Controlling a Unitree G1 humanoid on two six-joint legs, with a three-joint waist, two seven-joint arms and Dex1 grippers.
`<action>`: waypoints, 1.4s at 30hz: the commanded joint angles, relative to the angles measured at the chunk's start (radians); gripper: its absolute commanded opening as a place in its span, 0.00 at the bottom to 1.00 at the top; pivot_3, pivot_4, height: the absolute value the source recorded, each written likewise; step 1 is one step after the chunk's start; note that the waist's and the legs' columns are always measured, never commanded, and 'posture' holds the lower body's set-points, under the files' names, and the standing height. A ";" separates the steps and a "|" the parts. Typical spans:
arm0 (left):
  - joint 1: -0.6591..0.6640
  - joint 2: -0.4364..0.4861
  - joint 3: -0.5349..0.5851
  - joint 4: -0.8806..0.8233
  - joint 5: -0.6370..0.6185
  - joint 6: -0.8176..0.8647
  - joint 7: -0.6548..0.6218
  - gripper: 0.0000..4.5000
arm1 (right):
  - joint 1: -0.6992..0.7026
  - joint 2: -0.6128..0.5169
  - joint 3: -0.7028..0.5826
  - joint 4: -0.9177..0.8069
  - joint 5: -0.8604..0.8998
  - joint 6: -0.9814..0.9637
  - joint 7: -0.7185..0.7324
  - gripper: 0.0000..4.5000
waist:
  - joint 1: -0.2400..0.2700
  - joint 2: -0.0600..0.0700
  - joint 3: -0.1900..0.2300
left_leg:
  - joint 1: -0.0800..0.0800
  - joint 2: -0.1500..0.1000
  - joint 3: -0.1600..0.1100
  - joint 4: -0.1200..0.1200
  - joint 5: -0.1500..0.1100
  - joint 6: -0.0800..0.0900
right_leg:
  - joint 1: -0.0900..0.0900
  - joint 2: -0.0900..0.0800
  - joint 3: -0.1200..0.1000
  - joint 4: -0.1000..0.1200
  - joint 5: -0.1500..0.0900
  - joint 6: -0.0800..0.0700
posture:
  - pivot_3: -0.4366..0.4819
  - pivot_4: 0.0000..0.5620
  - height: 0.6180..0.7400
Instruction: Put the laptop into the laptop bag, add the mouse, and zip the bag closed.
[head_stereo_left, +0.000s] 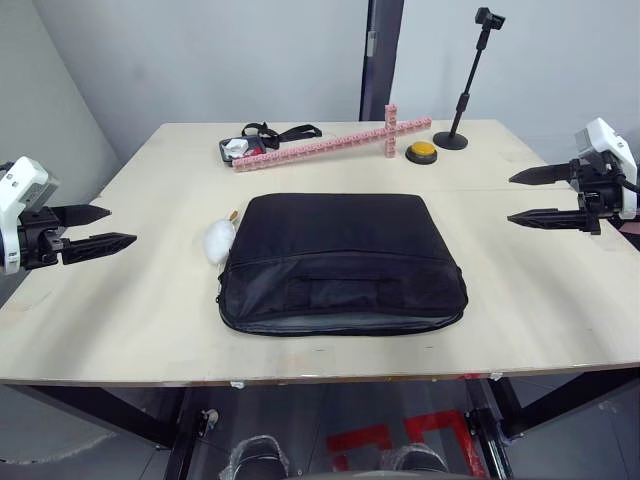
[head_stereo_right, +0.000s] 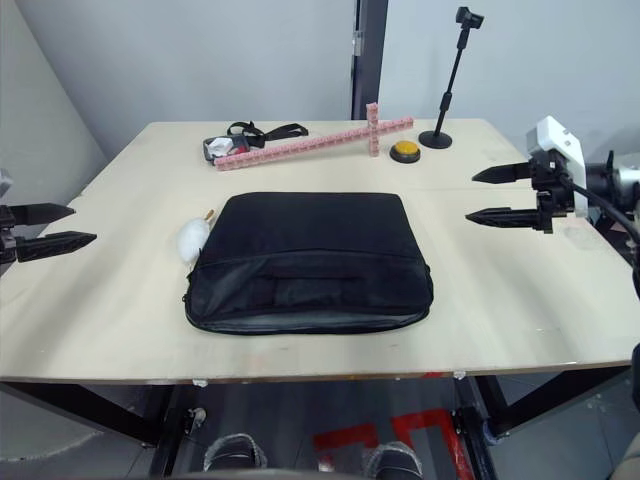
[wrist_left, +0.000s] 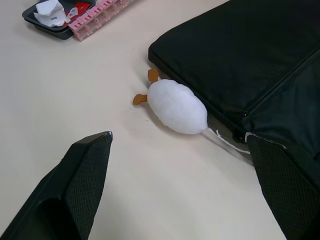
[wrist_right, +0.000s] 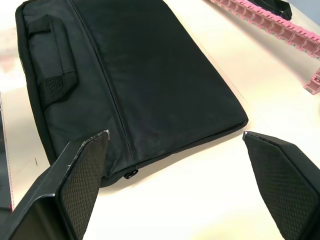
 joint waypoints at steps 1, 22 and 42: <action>-0.030 -0.024 0.037 0.002 -0.005 0.006 0.028 0.99 | -0.027 0.016 -0.023 -0.028 0.015 -0.010 0.042 1.00 | 0.000 0.000 0.000 | 0.000 0.000 0.000 0.000 0.000 0.000 | 0.000 0.000 0.000 0.000 0.000 0.000 | 0.48 0.27 1.00; 0.349 -0.432 0.303 -0.407 -0.069 0.114 0.375 0.99 | -0.079 0.622 0.094 -0.594 0.211 0.295 -0.442 1.00 | -0.004 -0.003 -0.002 | 0.000 0.000 -0.002 -0.001 -0.006 -0.010 | 0.000 0.000 -0.001 0.001 0.000 -0.001 | 0.48 0.27 1.00; 0.290 -0.467 0.264 -0.429 -0.101 0.130 0.489 0.99 | -0.051 0.706 0.211 -0.476 0.077 0.154 -0.408 1.00 | -0.022 -0.003 -0.002 | 0.001 0.000 -0.002 -0.001 -0.006 -0.010 | 0.000 0.001 -0.001 0.001 0.000 0.000 | 0.48 0.27 1.00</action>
